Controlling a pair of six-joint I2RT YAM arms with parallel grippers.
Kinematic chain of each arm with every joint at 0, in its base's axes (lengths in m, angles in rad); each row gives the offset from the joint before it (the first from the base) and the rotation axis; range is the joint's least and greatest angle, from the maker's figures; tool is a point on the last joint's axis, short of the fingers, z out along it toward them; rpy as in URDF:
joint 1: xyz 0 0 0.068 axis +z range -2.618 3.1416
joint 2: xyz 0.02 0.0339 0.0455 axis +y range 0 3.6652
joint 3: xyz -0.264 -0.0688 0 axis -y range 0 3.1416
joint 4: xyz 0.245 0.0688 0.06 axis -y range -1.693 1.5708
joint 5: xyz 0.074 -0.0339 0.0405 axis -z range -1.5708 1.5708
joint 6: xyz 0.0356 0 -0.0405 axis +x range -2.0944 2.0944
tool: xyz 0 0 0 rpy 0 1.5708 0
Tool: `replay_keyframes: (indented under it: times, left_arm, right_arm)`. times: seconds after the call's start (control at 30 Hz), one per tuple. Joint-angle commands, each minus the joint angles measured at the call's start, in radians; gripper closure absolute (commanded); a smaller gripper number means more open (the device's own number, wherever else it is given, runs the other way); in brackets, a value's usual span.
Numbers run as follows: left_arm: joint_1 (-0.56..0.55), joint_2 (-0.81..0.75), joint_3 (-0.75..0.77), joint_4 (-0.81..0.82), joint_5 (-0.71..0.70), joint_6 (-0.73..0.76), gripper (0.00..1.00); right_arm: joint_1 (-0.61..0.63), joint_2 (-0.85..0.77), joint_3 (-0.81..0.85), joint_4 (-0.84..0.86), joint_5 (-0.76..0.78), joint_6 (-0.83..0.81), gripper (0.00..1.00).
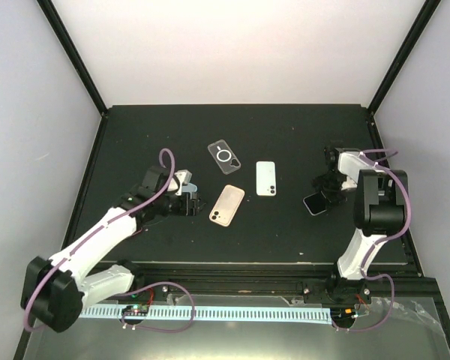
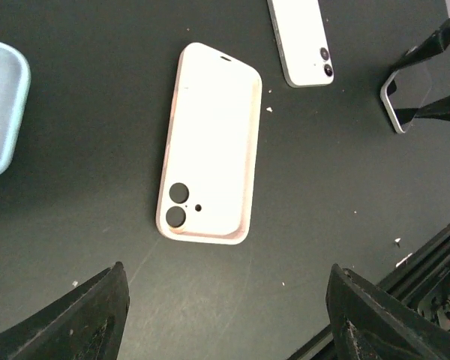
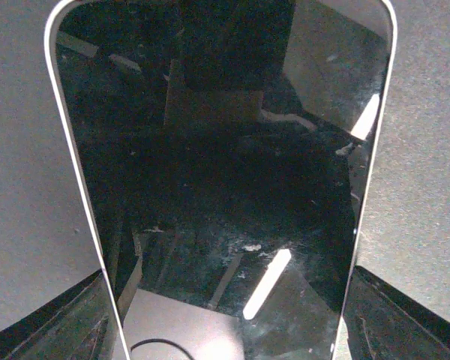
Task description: Put the phone into the phone case
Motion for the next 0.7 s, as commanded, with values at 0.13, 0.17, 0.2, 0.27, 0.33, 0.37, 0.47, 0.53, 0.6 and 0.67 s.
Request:
replay_keyframes:
  times: [0.13,0.17,0.2,0.27,0.33,0.37,0.47,0.53,0.6,0.67]
  left_arm:
    - [-0.051,0.23,0.048,0.227,-0.03,0.002,0.4]
    - [-0.054,0.243,0.044,0.259,-0.055,-0.007,0.43]
    - [-0.057,0.26,0.038,0.287,-0.074,-0.015,0.46]
    - [-0.059,0.316,0.039,0.327,-0.094,-0.023,0.48]
    - [-0.06,0.375,0.048,0.346,-0.098,-0.026,0.48]
    - [-0.062,0.399,0.05,0.362,-0.093,-0.024,0.48]
    - [-0.068,0.459,0.043,0.422,-0.047,-0.025,0.48]
    - [-0.077,0.488,0.042,0.446,-0.034,-0.024,0.48]
    - [-0.084,0.514,0.049,0.45,-0.038,-0.021,0.48]
    - [-0.088,0.531,0.052,0.454,-0.048,-0.017,0.49]
  right_arm:
    - [0.093,-0.015,-0.094,0.05,0.052,-0.13,0.25]
    - [0.112,-0.014,-0.098,0.058,0.049,-0.151,0.26]
    - [0.128,-0.013,-0.098,0.06,0.047,-0.169,0.27]
    - [0.157,-0.022,-0.109,0.073,0.043,-0.196,0.27]
    - [0.181,-0.045,-0.14,0.097,0.039,-0.215,0.28]
    - [0.194,-0.057,-0.16,0.109,0.04,-0.229,0.29]
    - [0.238,-0.098,-0.202,0.149,0.033,-0.269,0.3]
    - [0.269,-0.116,-0.22,0.172,0.033,-0.3,0.3]
    - [0.301,-0.127,-0.233,0.185,0.029,-0.325,0.3]
    - [0.335,-0.135,-0.245,0.213,0.018,-0.354,0.3]
